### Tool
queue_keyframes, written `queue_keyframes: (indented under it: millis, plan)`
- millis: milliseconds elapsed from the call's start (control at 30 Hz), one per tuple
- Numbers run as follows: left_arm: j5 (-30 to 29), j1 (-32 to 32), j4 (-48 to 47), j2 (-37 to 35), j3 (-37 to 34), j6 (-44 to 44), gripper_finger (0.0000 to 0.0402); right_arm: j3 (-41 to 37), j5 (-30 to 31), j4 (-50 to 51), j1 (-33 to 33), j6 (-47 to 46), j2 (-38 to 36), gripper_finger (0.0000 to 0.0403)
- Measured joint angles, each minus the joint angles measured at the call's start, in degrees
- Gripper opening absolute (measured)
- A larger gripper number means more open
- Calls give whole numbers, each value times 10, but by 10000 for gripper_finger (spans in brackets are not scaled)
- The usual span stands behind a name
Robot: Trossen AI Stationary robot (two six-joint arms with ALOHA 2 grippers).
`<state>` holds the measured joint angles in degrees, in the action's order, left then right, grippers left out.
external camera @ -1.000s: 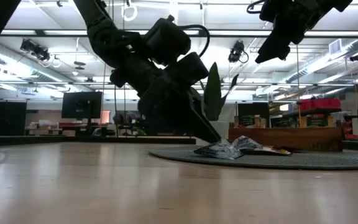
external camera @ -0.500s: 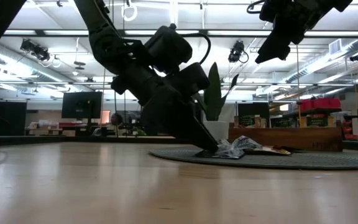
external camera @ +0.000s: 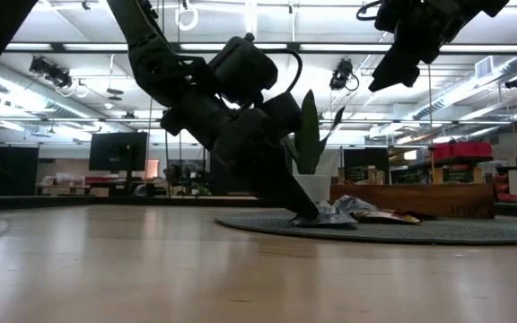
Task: Pick & Place Tea
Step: Put the purple tea bag into the wooden organizer
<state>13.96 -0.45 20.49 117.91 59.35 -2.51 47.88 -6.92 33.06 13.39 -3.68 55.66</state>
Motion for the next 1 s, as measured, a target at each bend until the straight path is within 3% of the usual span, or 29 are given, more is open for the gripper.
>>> queue_keyframes:
  millis: [433, 767, 1000]
  plan:
    - [3, 26, -85, -115, -1, -99, 6, 0, -9, -25, 0, -1, 0, 182]
    - [-1, 66, -231, -168, -1, -92, 5, 0, -28, -162, -34, 30, 0, 182]
    - [0, 129, -240, -183, -1, -172, 5, 0, 64, -199, -96, 104, 20, 182]
